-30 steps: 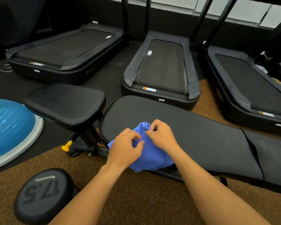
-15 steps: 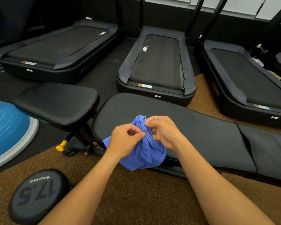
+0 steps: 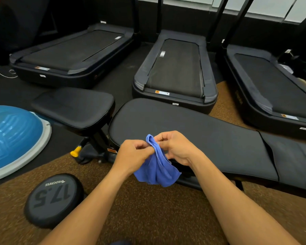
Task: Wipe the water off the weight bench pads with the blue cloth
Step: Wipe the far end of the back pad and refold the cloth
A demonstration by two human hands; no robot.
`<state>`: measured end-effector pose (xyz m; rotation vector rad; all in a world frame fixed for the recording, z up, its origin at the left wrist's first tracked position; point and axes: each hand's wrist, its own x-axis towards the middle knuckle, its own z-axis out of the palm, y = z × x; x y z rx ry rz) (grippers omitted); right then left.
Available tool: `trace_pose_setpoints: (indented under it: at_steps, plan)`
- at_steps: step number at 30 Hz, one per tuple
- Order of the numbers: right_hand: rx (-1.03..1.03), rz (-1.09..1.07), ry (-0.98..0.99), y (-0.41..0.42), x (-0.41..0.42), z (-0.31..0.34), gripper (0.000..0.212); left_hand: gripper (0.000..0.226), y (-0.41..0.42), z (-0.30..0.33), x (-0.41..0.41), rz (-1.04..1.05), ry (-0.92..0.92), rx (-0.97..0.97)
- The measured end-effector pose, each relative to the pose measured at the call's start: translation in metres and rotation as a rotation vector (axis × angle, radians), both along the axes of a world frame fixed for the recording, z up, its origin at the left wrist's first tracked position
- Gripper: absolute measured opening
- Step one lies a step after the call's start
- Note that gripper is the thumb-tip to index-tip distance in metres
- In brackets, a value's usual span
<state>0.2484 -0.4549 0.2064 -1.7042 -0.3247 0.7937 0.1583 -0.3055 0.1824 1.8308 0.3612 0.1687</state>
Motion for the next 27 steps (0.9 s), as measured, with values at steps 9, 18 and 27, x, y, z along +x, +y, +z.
trace_pose_setpoints:
  at_steps: [9, 18, 27]
  plan:
    - [-0.271, 0.044, -0.348, 0.004, -0.014, -0.005, 0.019, 0.02, 0.001, -0.01, -0.014, 0.056, 0.07, -0.218]
    - [-0.484, 0.081, -0.544, -0.006, -0.018, -0.003, 0.041, 0.023, 0.022, -0.03, -0.019, 0.287, -0.08, -0.146]
    - [-0.57, 0.053, -0.794, 0.018, -0.02, 0.004, 0.013, 0.017, 0.051, -0.023, -0.041, -0.032, -0.198, 0.017]
